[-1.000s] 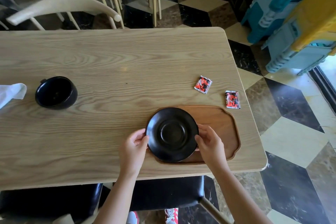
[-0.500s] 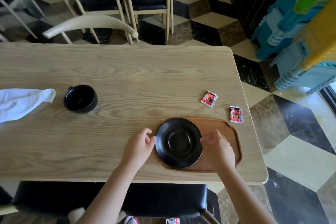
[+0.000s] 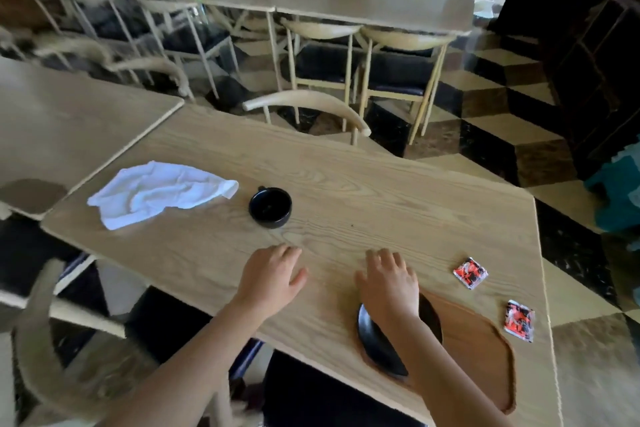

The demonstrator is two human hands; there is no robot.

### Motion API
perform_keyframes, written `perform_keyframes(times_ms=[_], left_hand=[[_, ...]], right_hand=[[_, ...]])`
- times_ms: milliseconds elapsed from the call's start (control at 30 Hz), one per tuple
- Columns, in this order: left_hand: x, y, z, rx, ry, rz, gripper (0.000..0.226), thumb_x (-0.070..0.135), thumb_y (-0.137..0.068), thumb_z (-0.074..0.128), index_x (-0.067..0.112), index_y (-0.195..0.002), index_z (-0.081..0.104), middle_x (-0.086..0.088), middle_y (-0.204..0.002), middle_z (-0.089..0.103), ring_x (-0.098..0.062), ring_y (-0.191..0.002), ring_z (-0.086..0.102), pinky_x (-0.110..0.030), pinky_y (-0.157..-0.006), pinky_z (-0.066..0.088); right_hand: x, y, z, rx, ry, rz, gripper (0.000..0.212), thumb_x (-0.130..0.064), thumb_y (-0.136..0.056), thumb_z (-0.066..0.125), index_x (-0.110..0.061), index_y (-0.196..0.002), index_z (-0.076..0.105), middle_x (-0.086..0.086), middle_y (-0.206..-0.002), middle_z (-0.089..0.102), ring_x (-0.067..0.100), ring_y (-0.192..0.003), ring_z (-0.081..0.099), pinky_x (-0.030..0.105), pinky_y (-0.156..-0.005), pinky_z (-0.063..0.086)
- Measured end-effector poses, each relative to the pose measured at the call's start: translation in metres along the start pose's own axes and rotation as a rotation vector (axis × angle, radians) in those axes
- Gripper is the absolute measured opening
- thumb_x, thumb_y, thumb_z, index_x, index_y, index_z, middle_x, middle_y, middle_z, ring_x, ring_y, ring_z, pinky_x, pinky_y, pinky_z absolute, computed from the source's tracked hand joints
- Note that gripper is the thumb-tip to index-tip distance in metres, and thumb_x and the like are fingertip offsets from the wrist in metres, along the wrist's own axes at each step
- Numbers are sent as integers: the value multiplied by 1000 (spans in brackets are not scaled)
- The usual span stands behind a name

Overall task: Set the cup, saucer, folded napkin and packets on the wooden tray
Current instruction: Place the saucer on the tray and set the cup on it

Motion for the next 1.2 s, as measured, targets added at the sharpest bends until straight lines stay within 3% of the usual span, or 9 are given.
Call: perform_keyframes(times_ms=[167,300,500,567,667,800,1000,1100,1200], left_hand=[[-56,-19,-4,-24,-44,-106,38,40,-77,42,11,-87,65,-4,-72,66,-26,-60,63,-33,-54,52],[-104,-37,15,-92,-46,-129,41,41,-78,41,11,-91,66,-3,-70,65,-26,-60,63,-32,-55,52],[-187,-98,44,-127,-74,-96,43,40,-79,45,6,-98,63,-9,-73,65,-31,-62,64,-35,-54,51],[-201,-122,53,-158,-79,-59,48,37,-80,59,3,-113,58,-14,-86,66,-34,-73,65,-39,-61,50],[-204,-151,69,-216,-107,17,71,41,-82,60,10,-139,33,-10,-119,56,-31,-105,56,-41,-83,42],[-205,-173,84,-319,-158,166,85,39,-80,61,18,-146,12,-2,-147,32,-26,-127,41,-40,-98,37],[-210,-166,88,-441,179,92,68,26,-80,63,18,-141,33,2,-151,29,-20,-134,34,-30,-104,30],[-209,-155,92,-424,366,81,62,23,-78,68,13,-133,41,-1,-141,39,-20,-124,45,-28,-98,35],[-213,-139,103,-441,561,21,52,24,-79,69,14,-125,47,5,-122,44,-9,-104,54,-27,-93,43]], right_hand=[[-48,-43,0,51,-4,-77,41,-36,-91,43,-14,-126,45,7,-127,51,28,-116,46,39,-89,41],[-82,-77,23,28,-22,-94,47,-33,-84,55,-10,-125,50,12,-120,57,34,-109,51,43,-82,46],[-121,-147,62,-61,46,-58,62,-43,-93,40,-15,-143,18,8,-141,36,27,-127,35,40,-94,40],[-135,-170,72,-57,65,-50,64,-44,-92,41,-15,-143,17,8,-141,35,27,-125,36,39,-92,41],[-147,-194,87,-96,89,-29,69,-42,-90,46,-12,-144,14,8,-141,35,27,-126,36,38,-92,41],[-147,-204,97,-174,121,-7,70,-34,-87,54,-7,-141,19,9,-137,39,26,-122,41,36,-90,43],[-146,-205,103,-279,-117,104,43,-9,-86,49,-10,-126,37,15,-106,59,33,-92,57,34,-61,41],[-138,-200,107,-248,-343,201,48,-2,-82,45,-19,-127,42,14,-101,63,33,-87,60,37,-65,50],[-123,-192,110,-216,-434,280,53,-5,-83,46,-27,-132,43,9,-108,66,31,-88,64,39,-75,54]])
Point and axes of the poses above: each hand's wrist, its own y-axis away from the middle knuckle, its own z-axis out of the palm, x = y × z, the point moved 4 cm from there along -y, towards the middle knuckle
